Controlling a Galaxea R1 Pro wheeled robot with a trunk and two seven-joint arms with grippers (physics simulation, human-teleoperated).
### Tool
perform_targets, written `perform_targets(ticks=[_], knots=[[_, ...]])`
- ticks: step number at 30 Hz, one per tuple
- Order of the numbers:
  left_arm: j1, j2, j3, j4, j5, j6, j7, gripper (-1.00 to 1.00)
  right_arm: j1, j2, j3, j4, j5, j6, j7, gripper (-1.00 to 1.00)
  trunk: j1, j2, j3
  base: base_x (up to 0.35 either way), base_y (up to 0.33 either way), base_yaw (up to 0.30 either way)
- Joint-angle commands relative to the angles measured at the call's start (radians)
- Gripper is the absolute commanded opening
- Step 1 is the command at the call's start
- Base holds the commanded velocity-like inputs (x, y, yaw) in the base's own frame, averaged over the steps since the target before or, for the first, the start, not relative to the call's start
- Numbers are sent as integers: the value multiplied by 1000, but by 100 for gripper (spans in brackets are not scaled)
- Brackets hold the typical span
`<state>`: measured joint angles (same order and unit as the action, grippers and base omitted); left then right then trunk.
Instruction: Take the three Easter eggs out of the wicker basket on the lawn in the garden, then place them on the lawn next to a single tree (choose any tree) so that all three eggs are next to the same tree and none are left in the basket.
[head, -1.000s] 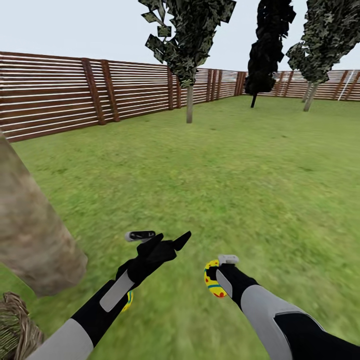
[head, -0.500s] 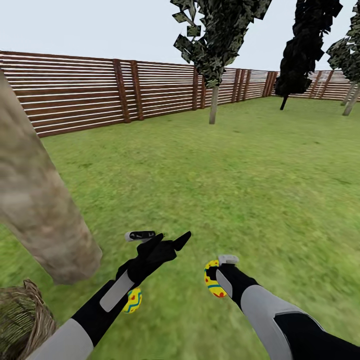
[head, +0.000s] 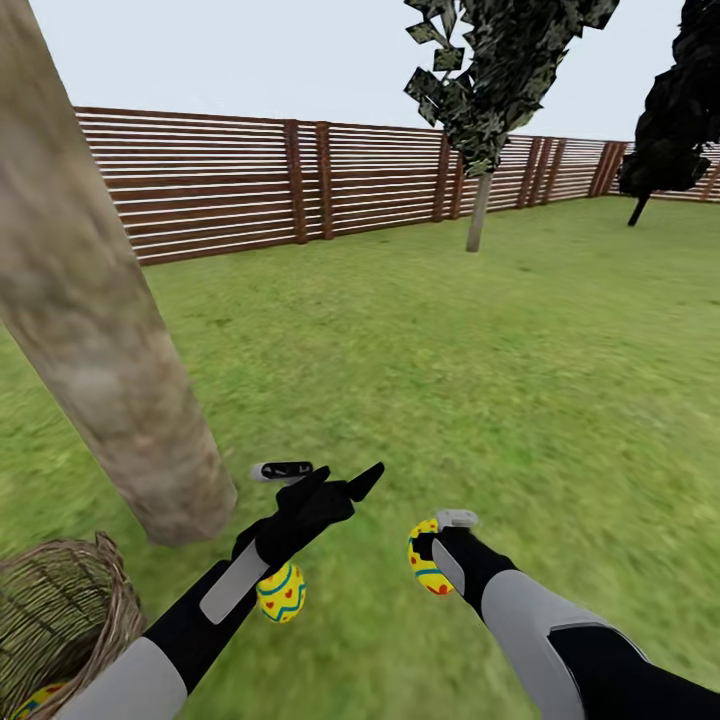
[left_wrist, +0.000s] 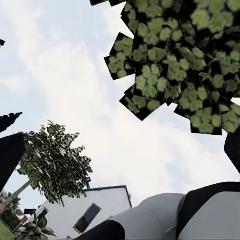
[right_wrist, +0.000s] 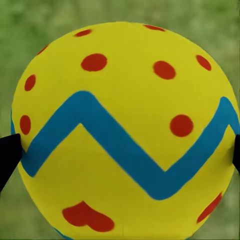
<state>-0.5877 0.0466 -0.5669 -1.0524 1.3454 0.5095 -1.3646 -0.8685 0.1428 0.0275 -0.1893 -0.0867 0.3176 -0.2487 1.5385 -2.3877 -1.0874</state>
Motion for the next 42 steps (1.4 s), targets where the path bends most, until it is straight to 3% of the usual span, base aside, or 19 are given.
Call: perform_targets(ticks=[1,17,25,32,42], knots=[[-1,1,-4,0,9,11,0,100,0,0,3,-2,-10,4,-4,-100,0,0,-1,205,-222,292],[-1,0,-5,2,11,11,1,100,0,0,3,-1,-10,-9,-4,-100,0,0,-1,28,-54,293],[-1,-31,-4,42,11,11,1,100,0,0,2,-1,-10,-9,-4,-100,0,0,-1,0,-229,295],[-1,-32,-4,42,11,11,-1,100,0,0,2,-1,-10,-23,-4,-100,0,0,-1,47,-269,295],[-1,-29,-4,40,12,12,-2,100,0,0,3,-1,-10,-35,-3,-100,0,0,1,10,-20,167]])
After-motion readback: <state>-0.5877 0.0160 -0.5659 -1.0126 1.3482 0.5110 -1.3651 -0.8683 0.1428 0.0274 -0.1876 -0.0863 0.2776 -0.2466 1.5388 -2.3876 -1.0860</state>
